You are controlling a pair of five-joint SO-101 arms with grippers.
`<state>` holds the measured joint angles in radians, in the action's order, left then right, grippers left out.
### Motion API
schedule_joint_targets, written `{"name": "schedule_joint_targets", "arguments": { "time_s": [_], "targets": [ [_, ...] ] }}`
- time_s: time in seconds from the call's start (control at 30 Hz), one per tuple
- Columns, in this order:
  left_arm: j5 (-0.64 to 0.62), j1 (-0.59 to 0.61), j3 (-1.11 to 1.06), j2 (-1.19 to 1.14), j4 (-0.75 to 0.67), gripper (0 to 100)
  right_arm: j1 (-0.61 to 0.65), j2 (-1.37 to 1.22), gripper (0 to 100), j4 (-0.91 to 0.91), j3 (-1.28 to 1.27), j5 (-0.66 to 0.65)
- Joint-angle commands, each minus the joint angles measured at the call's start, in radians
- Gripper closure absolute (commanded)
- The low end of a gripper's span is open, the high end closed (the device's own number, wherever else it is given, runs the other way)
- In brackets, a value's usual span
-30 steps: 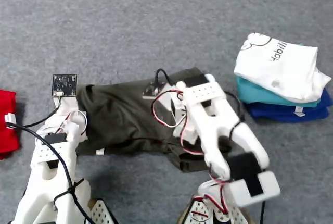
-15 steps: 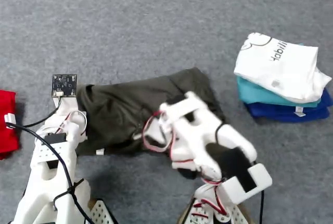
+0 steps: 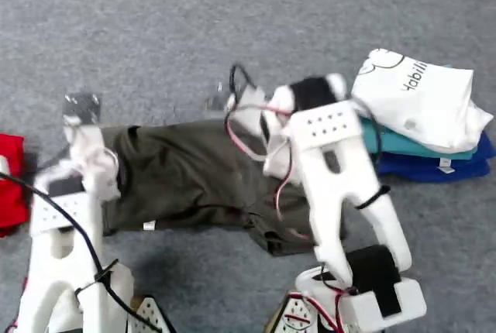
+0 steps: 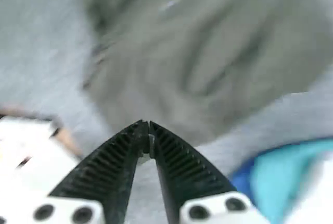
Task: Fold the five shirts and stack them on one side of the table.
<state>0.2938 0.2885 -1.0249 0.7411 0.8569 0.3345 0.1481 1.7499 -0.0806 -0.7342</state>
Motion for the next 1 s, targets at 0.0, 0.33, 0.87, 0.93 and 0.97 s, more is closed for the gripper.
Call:
{"name": "schedule_joint_targets", "arguments": {
  "time_s": [0.0,0.33,0.87,0.93,0.97],
  "targets": [
    [-0.094,0.011,0.293,0.005,0.141,98,-0.033,-0.128,99.3,-0.054,0.179,0.041],
    [-0.308,-0.1,0.359,-0.394,-0.219,98,-0.117,-0.725,99.3,-0.18,0.647,0.324],
    [-0.282,0.16,0.628,-0.908,-0.107,98,-0.268,-1.38,99.4,-0.012,1.451,0.336],
    [-0.241,0.193,0.629,-0.908,-0.107,98,-0.288,-1.414,99.4,-0.008,1.511,0.336],
    [-0.229,0.204,0.626,-0.908,-0.107,98,-0.289,-1.423,99.4,0.005,1.529,0.334]
  ]
}}
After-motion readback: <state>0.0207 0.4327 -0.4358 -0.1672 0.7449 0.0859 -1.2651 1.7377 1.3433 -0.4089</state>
